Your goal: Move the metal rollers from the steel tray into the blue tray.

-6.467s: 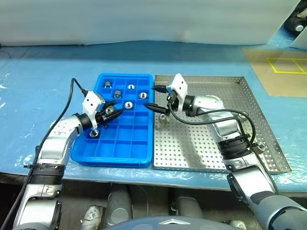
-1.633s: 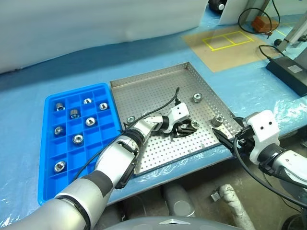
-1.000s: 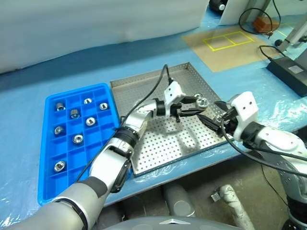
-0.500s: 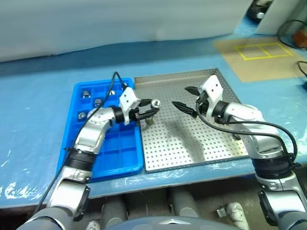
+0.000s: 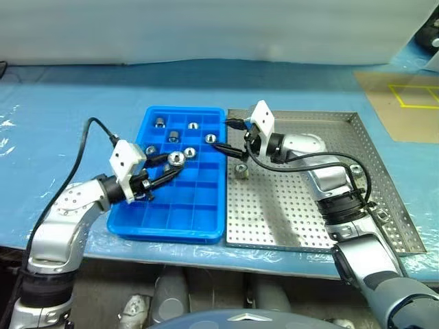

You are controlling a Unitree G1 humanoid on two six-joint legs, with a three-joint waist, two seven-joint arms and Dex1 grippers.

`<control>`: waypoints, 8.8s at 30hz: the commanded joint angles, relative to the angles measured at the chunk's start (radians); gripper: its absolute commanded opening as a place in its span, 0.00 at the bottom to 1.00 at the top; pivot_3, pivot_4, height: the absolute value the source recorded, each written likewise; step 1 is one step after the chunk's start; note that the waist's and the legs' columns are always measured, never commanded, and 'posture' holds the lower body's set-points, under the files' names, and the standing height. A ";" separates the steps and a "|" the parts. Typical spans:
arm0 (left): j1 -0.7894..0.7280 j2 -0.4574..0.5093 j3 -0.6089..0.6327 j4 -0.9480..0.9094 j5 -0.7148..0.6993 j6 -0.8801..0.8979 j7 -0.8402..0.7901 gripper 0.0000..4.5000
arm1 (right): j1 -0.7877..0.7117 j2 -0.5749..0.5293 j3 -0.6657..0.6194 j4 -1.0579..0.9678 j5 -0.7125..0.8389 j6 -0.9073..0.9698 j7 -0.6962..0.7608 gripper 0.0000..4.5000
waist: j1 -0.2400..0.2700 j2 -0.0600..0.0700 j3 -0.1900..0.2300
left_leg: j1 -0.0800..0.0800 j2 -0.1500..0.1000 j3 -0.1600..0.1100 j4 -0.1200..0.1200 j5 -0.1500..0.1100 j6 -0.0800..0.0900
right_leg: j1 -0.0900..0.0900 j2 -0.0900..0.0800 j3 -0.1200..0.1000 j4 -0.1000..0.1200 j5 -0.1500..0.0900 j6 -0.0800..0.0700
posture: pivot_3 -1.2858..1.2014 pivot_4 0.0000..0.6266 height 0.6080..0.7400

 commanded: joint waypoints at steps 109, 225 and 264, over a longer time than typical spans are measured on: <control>-0.212 0.014 -0.220 0.214 -0.092 -0.086 -0.189 1.00 | 0.172 0.016 0.014 0.192 -0.190 -0.169 -0.021 0.48 | -0.020 -0.002 -0.002 | 0.005 0.014 -0.002 -0.001 0.012 -0.020 | -0.005 0.017 0.004 0.014 0.000 -0.005 | 0.50 0.24 1.00; -0.679 -0.458 -0.420 0.909 0.077 -0.394 -0.599 1.00 | 0.788 -0.215 -0.552 -0.586 -0.100 0.332 -0.407 0.86 | -0.250 -0.003 -0.003 | 0.014 0.015 0.013 0.003 0.001 -0.002 | 0.001 0.028 0.027 -0.003 0.005 -0.006 | 0.27 0.24 1.00; -0.589 -0.415 -0.422 0.738 0.065 -0.313 -0.524 1.00 | 0.680 -0.203 -0.406 -0.319 -0.107 0.193 -0.416 0.01 | -0.325 -0.013 -0.007 | 0.018 0.008 0.008 0.002 -0.003 0.004 | 0.014 0.023 0.023 -0.021 0.000 0.002 | 0.30 0.24 1.00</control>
